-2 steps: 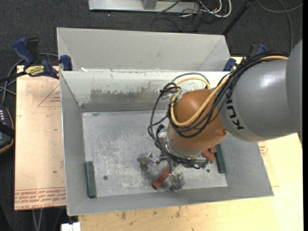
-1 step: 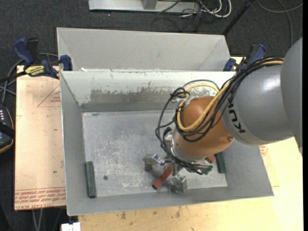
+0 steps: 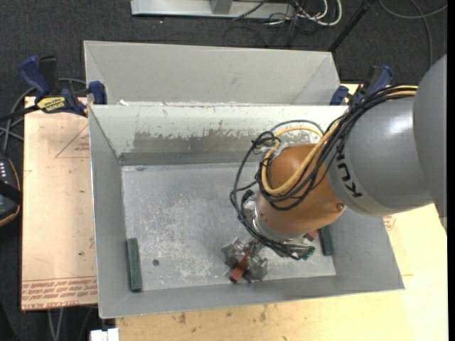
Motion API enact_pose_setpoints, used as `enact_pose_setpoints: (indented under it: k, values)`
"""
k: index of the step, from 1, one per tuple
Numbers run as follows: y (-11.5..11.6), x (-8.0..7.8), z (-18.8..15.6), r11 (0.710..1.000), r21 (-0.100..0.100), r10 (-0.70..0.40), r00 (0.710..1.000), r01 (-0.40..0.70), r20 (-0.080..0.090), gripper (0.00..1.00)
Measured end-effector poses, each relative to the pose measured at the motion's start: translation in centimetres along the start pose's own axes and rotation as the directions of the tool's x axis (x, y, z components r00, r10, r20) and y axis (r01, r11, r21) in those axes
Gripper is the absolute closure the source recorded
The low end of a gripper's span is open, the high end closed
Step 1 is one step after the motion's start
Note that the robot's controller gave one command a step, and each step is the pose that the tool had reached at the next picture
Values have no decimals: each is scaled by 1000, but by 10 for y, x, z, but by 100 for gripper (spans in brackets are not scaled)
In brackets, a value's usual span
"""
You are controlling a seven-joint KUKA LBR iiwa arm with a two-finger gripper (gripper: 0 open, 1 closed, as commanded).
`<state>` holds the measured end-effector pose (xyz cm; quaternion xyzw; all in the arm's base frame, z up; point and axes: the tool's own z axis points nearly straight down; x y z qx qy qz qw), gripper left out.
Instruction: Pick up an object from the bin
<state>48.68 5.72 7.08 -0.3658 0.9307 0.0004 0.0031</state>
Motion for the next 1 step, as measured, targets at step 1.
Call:
enact_pose_setpoints:
  k: [1]
  values:
    - [-15, -13, -141, 1000, 4, 6, 1000, -6, 4, 100]
